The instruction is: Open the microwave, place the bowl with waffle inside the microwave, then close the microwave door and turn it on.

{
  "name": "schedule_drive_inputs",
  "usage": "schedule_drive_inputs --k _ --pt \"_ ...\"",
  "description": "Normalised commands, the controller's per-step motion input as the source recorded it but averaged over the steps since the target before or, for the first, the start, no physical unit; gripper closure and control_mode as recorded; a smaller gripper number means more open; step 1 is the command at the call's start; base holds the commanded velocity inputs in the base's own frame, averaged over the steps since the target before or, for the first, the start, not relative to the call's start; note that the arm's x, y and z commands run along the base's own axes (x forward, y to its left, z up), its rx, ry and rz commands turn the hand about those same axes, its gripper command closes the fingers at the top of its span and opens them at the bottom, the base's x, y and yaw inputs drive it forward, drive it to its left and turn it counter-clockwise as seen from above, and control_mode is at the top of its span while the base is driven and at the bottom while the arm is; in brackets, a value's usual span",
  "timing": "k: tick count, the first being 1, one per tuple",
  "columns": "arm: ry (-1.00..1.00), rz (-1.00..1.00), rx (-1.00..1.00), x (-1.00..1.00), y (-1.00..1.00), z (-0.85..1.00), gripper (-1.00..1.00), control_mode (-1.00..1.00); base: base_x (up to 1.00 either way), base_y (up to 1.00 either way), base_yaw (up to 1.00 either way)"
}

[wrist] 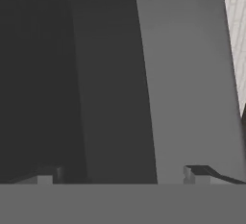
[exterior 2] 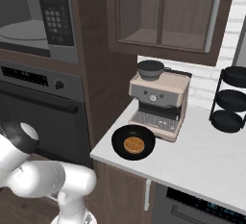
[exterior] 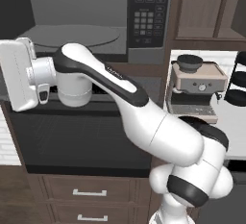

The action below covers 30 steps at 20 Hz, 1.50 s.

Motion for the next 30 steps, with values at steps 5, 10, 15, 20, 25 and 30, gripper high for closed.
schedule_drive_inputs --k 5,10,15,20,25,30 --pt "0.0 0.0 -0.1 -0.4 0.32 0.0 -1.0 -1.0 0.0 0.0 0.0" --pt "-0.05 0.0 -0.04 -0.69 -0.76 0.0 -1.0 -1.0 0.0 0.0 0.0" --pt "-0.01 0.0 -0.03 -0.74 -1.0 -0.04 -1.0 -1.0 0.0 0.0 0.0" --pt "0.0 -0.03 -0.1 -0.65 -1.0 -0.19 -1.0 -1.0 0.0 0.0 0.0" --pt "0.0 -0.07 -0.15 -0.53 -1.0 -0.22 -1.0 -1.0 0.0 0.0 0.0" --pt "-0.02 -0.09 -0.19 -0.24 -1.0 -0.22 -1.0 -1.0 0.0 0.0 0.0"
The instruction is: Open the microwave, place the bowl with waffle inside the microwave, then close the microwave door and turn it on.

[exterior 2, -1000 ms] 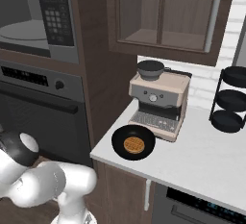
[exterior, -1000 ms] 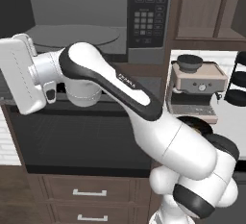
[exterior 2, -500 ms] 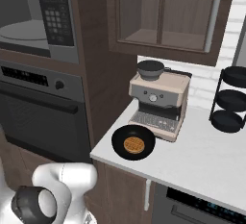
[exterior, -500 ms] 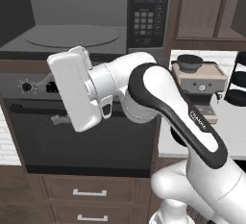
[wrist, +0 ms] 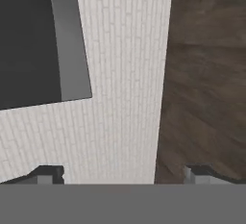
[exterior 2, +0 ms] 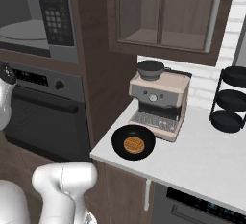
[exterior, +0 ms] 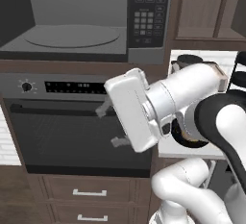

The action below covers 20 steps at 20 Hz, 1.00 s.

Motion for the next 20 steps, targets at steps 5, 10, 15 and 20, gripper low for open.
schedule_drive_inputs --k 5,10,15,20 --pt "-0.21 -0.06 -0.19 0.0 -1.0 -0.17 -1.0 -1.0 0.0 0.0 0.0" --pt "-0.29 -0.06 -0.1 0.23 -1.0 -0.13 -1.0 -1.0 0.0 0.0 0.0" --pt "-0.24 -0.07 -0.05 0.26 -1.0 -0.1 -1.0 -1.0 0.0 0.0 0.0" --pt "-0.05 -0.12 -0.01 0.13 -1.0 -0.17 -1.0 -1.0 0.0 0.0 0.0"
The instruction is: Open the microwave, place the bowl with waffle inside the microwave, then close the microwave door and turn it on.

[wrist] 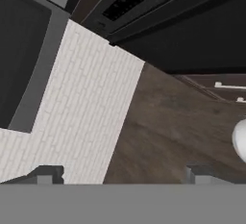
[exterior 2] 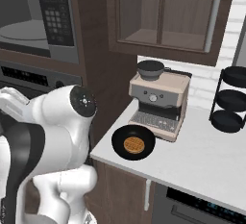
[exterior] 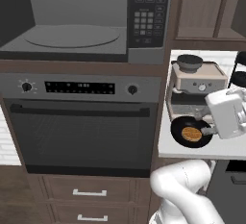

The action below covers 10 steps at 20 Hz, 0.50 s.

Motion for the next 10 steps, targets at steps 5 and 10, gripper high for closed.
schedule_drive_inputs --k 5,10 --pt "0.0 -0.2 0.0 0.06 -1.0 -0.33 -1.0 -1.0 0.0 0.0 0.0" --pt "0.06 -0.25 0.0 0.3 -1.0 -0.53 -1.0 -1.0 0.0 0.0 0.0"
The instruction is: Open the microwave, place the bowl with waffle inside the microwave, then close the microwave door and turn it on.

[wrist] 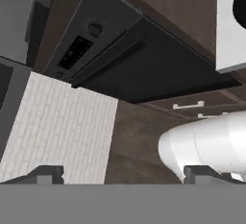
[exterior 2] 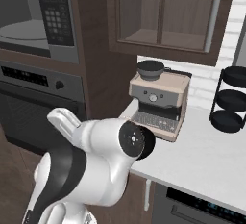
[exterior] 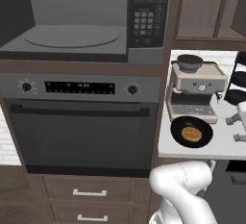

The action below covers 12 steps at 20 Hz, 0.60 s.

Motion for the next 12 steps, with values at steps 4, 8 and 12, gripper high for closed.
schedule_drive_inputs --k 4,8,12 --pt "0.11 -0.27 0.0 0.54 -1.0 -0.58 -1.0 -1.0 0.0 0.0 0.0" --pt "0.15 -0.23 0.0 0.66 -0.91 -0.79 -1.0 -1.0 0.0 0.0 0.0" --pt "0.22 -0.14 -0.01 0.78 -0.62 -0.71 -1.0 -1.0 0.0 0.0 0.0"
